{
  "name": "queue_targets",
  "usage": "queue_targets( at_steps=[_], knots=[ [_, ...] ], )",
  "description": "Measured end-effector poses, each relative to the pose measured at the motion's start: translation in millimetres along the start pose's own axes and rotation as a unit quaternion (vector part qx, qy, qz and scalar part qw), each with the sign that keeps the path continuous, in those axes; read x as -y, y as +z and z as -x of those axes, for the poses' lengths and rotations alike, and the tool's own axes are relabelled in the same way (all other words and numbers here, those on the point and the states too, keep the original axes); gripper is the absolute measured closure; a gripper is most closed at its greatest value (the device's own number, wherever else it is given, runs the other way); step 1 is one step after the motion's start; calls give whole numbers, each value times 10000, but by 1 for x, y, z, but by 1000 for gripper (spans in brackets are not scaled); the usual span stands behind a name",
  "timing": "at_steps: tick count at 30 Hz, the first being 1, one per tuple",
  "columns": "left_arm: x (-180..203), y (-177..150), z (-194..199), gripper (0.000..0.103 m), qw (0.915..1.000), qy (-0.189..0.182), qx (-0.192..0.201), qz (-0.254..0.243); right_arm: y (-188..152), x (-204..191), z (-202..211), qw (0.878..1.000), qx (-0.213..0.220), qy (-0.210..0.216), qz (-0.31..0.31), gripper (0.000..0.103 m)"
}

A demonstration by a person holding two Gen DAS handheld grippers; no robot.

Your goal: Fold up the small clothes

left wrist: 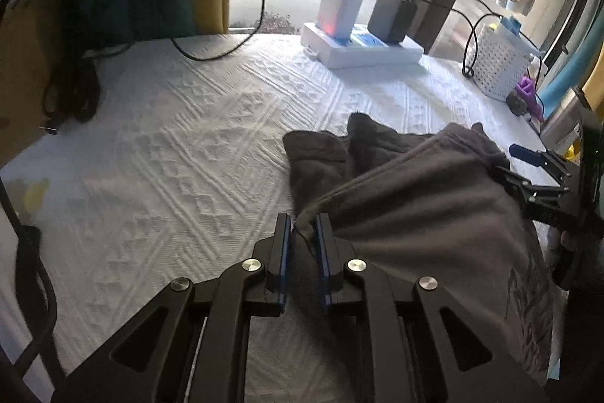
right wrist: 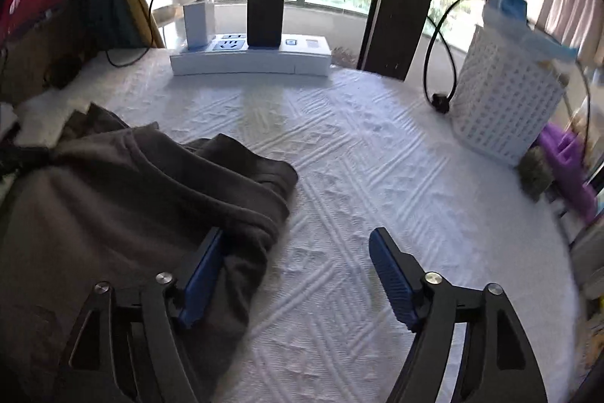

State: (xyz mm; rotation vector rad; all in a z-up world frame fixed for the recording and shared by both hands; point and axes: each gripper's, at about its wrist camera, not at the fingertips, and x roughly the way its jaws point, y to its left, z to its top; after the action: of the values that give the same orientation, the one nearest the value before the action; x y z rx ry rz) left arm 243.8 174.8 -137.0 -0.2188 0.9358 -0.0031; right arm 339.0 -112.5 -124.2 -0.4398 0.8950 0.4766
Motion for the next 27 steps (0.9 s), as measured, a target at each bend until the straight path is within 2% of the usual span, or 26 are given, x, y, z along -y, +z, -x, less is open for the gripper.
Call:
queue_targets(
  at_steps=[2,7,9,11,13,16,19,23,27],
  knots=[
    [0,-2,6,88,9999,67,75,4,-1,1,0,10000,-2,-41,2,25],
    [-3,-5,26,83,9995,-53,267,143,-5,8,10,9998,31,-115,-185,25],
    [0,-9,35,61,9990,-262,314,196,-7,13,17,9995,53,-114,-288,25],
    [7,-14,43,53,9981,-493,322,170,-10,16,24,9993,67,-51,-375,25],
    [21,-24,48,53,9979,-610,220,-42,-13,14,32,9991,92,4,-409,25],
    [38,-44,45,52,9984,-474,-26,-319,-18,6,43,9991,139,133,-379,25],
    [42,-66,38,52,9981,-397,-295,-359,-26,-6,46,9993,97,236,-281,25],
    [36,-83,43,51,9987,-186,-120,-461,-40,-20,38,9997,-121,203,-89,25],
    [32,-84,47,50,9989,-48,-128,-450,-48,-21,45,10000,-44,8,-38,25]
  ],
)
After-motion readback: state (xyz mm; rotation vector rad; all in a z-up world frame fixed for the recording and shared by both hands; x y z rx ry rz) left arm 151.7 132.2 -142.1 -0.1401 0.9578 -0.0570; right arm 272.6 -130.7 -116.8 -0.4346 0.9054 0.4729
